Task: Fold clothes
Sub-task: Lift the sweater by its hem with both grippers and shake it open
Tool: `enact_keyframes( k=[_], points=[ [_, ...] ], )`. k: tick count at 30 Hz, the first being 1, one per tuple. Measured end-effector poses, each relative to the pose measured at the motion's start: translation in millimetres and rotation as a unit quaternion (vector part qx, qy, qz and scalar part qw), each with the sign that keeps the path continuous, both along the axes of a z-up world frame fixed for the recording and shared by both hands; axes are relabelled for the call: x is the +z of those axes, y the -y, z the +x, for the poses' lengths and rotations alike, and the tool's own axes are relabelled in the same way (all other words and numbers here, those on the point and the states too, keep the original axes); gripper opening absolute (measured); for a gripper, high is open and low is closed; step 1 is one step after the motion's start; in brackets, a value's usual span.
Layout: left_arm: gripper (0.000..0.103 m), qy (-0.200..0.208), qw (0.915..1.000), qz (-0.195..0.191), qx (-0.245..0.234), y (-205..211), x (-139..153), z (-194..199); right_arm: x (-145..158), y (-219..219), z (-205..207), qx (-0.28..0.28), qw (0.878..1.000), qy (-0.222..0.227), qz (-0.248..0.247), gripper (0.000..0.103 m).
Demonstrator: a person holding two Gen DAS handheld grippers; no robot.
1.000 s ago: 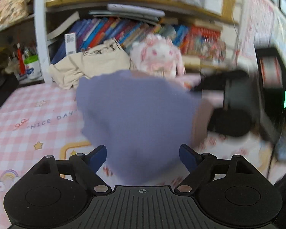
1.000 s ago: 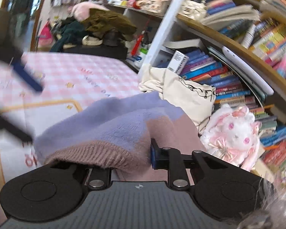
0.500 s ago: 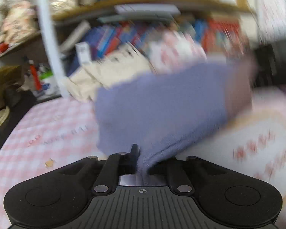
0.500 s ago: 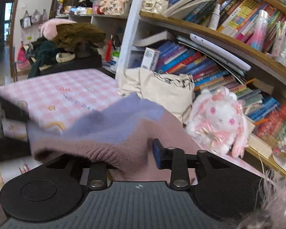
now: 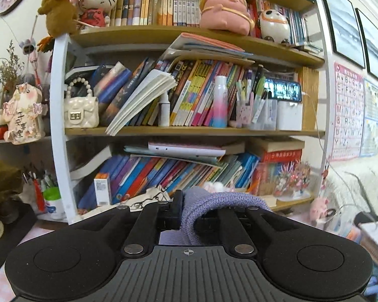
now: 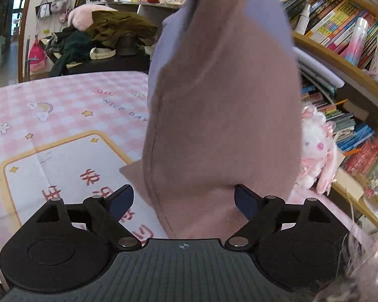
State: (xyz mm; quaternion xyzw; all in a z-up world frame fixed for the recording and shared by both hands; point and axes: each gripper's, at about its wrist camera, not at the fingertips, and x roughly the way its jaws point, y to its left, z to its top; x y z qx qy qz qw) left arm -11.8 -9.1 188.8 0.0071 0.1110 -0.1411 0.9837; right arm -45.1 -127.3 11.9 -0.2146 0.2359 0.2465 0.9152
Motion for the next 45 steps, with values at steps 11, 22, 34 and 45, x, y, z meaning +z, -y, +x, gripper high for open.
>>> enact_keyframes(
  k=[11, 22, 34, 45],
  points=[
    [0.006, -0.009, 0.9985, 0.006, 0.053, -34, 0, -17, 13, 31, 3, -0.073, 0.996, 0.042, -0.018, 0.007],
    [0.006, 0.106, 0.9821, -0.094, 0.124, -95, 31, -90, 173, 101, -53, -0.076, 0.942, 0.32, 0.066, 0.007],
    [0.012, 0.036, 0.9889, -0.126, 0.07, -99, 42, -17, 218, 126, -6, -0.103, 0.952, 0.259, 0.129, 0.007],
    [0.055, -0.31, 0.9397, 0.055, 0.135, -89, -160, 144, 11, 92, 152, -0.188, 0.978, -0.039, -0.086, 0.007]
  ],
)
